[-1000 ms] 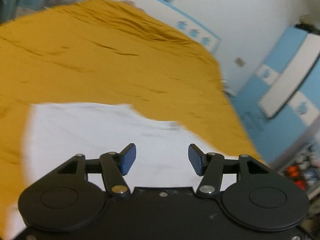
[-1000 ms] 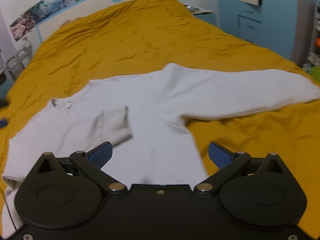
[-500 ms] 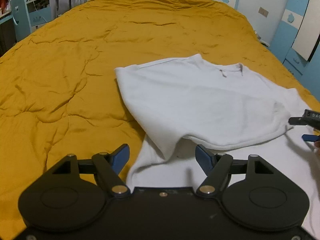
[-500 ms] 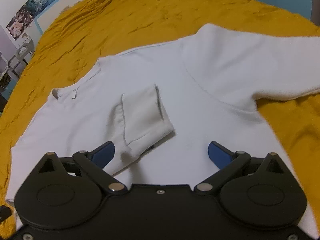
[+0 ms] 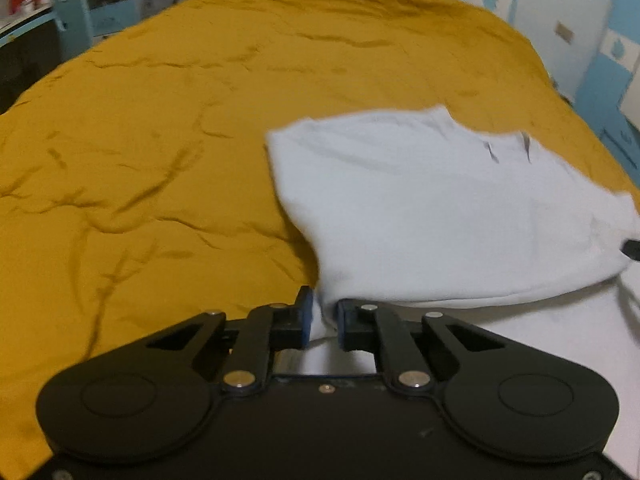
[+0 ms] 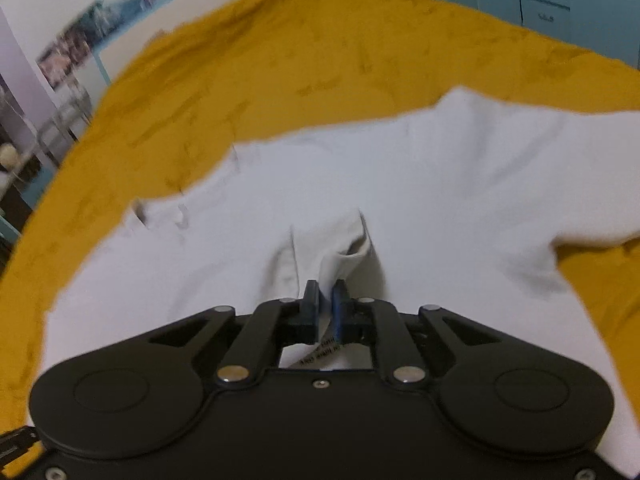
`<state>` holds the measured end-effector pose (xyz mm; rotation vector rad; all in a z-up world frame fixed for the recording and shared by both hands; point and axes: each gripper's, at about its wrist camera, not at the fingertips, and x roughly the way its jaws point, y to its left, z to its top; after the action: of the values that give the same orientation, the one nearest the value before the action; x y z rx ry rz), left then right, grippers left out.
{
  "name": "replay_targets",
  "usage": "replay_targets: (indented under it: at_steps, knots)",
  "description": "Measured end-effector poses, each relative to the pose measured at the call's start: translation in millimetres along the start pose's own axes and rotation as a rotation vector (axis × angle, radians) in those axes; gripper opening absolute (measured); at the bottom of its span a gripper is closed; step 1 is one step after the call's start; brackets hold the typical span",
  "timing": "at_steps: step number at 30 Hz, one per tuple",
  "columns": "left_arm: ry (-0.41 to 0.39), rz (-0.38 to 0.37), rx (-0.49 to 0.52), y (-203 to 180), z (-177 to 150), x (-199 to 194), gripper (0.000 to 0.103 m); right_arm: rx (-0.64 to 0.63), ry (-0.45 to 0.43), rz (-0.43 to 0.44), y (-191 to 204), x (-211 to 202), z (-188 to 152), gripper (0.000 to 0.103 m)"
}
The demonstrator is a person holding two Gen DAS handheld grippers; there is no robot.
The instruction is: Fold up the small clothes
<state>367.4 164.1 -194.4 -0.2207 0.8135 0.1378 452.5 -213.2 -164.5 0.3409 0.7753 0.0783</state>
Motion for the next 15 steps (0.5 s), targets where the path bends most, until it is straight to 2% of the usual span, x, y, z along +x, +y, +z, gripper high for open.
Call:
replay_targets:
  at_steps: [3, 4, 6, 10, 11, 13, 15]
  knots:
    - [-0.014, 0.037, -0.011, 4.9, 0.3, -1.7, 0.008, -0.007, -0.038, 0.022, -4.9, -20.3, 2.1, 0.005]
    - [-0.012, 0.056, -0.016, 7.5, -1.1, -0.3, 0.010, -0.015, -0.054, 0.008, -7.1, -24.6, 0.0, 0.005]
    - [0.019, 0.034, -0.039, 9.0, -2.8, 6.3, 0.012, -0.029, -0.075, -0.036, -12.4, -27.4, -6.4, 0.005]
    - [0.033, 0.056, -0.010, 5.1, -4.7, 16.7, 0.014, -0.007, 0.005, -0.071, -33.5, -5.0, -27.4, 0.007]
    - [0.035, 0.059, -0.023, 5.9, -4.3, 18.2, 0.016, -0.011, 0.011, -0.083, -37.2, -0.6, -31.4, 0.014]
    - [0.029, 0.060, -0.054, 11.6, -5.4, 7.2, 0.019, 0.015, 0.004, -0.051, -43.8, -1.4, -32.4, 0.020]
    - [0.035, 0.077, -0.055, 9.7, -5.4, 1.2, 0.025, 0.049, -0.002, -0.047, -48.7, -7.4, -24.1, 0.046]
